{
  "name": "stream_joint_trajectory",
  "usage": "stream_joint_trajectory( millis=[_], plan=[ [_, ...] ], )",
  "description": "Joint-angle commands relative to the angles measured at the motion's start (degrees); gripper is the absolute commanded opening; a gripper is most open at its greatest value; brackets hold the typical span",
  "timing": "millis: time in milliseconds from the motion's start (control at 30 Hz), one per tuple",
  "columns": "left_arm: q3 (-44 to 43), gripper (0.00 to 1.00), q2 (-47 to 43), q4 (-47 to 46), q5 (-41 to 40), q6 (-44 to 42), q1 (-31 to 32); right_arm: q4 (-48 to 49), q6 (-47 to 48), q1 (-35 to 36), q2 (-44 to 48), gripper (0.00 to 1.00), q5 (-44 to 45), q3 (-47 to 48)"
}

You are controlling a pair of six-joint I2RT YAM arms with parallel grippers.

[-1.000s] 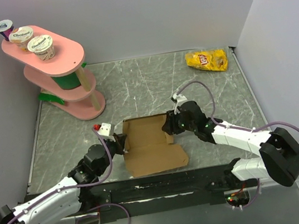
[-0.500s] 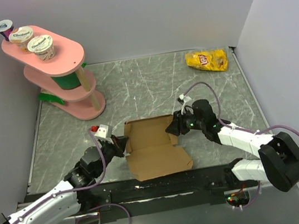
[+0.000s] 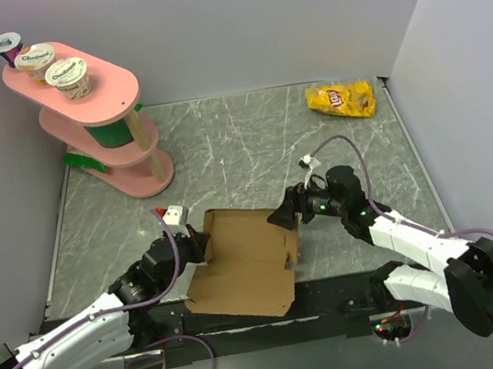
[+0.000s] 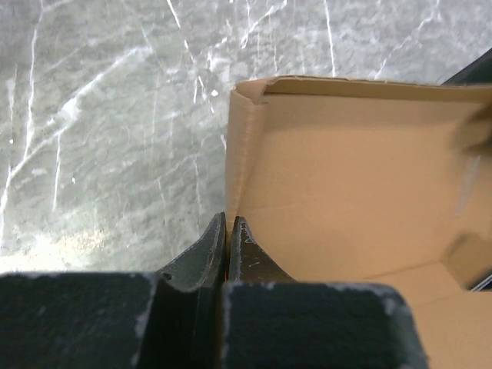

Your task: Fold the paper box

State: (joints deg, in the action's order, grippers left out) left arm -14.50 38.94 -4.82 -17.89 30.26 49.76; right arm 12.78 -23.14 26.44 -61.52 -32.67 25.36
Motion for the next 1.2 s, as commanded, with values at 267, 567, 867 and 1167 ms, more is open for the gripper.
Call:
stream_joint_trajectory(
  millis=[267, 567, 867, 1167],
  plan=[
    [-1.06, 0.01, -0.97, -0.02, -0.48, 2.95, 0.25, -4.17, -4.45, -8.29, 17.27, 0.96, -4.94, -4.35],
    [1.23, 0.01, -1.32, -0.54, 0.57, 8.93, -1.50, -9.45, -6.92, -22.73, 27.42, 0.82, -12.14, -10.06],
    [2.20, 0.01, -1.59, -2.38, 2.24, 9.99, -2.47, 7.95, -13.16, -23.89, 23.29, 0.65, -24.55, -18.51],
    [2.90, 0.01, -0.44, -3.97, 3.39, 9.99, -2.47, 24.84, -21.25, -20.47, 15.91, 0.65, -27.01, -21.67]
  ],
)
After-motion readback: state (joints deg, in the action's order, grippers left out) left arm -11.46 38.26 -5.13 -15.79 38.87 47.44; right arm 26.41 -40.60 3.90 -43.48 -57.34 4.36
